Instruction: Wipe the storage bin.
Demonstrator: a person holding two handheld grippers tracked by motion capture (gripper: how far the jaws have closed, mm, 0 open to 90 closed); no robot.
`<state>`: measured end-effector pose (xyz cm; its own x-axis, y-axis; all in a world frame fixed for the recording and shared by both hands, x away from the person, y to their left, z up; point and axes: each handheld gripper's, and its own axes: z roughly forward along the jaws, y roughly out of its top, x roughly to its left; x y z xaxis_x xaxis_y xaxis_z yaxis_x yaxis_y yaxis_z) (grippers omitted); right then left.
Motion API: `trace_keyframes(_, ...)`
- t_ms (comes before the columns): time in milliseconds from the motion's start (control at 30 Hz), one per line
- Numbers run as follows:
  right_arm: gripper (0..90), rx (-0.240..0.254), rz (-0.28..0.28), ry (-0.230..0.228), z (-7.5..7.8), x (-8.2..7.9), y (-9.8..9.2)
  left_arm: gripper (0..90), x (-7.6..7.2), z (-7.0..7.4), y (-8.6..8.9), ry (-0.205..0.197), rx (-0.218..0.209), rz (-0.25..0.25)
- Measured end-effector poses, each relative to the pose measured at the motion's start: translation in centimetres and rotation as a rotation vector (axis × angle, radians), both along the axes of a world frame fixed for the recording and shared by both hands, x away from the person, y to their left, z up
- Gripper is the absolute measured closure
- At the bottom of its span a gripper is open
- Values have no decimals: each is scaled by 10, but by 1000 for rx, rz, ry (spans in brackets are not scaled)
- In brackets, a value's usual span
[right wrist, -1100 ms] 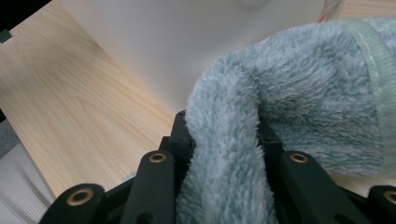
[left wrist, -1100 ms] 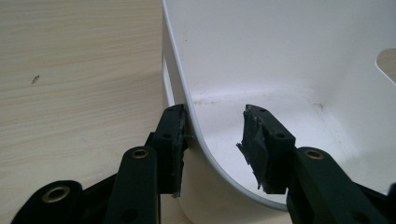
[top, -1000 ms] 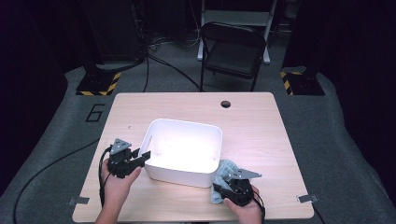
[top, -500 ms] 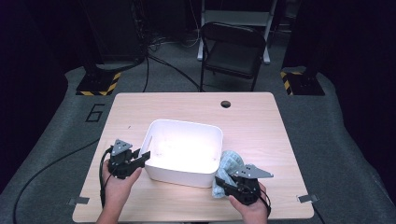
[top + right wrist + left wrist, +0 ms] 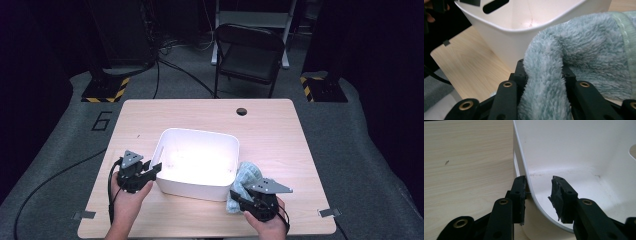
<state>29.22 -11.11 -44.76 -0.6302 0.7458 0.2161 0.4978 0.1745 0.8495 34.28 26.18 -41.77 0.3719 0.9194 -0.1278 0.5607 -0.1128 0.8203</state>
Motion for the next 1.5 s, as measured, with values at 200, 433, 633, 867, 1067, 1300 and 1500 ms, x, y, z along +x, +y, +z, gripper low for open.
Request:
trace_keyframes(200, 674, -19, -1, 28, -11, 0, 3, 640, 0, 0, 0, 1, -2, 1)
trace_keyframes(433, 675, -27, 0, 104, -34, 11, 2, 637, -1, 0, 0, 3, -2, 1)
trace_keyframes(633, 675, -32, 3, 192, -54, 20, 2, 635, -2, 1, 1, 7, 1, -1)
trace_keyframes(867, 674, -49, 7, 179, -58, 21, 2, 634, -3, 1, 1, 11, -8, 3)
trace_keyframes(1067, 673, -50, -4, 174, -57, 20, 3, 630, -4, 1, 0, 10, -6, 3)
trace_keyframes(1300, 670, -53, -17, 158, -48, 17, 3, 620, -5, 1, -1, 10, -1, 8)
trace_keyframes(1500, 670, -46, -17, 85, -26, 10, 2, 619, -6, 2, -3, 15, 9, 8)
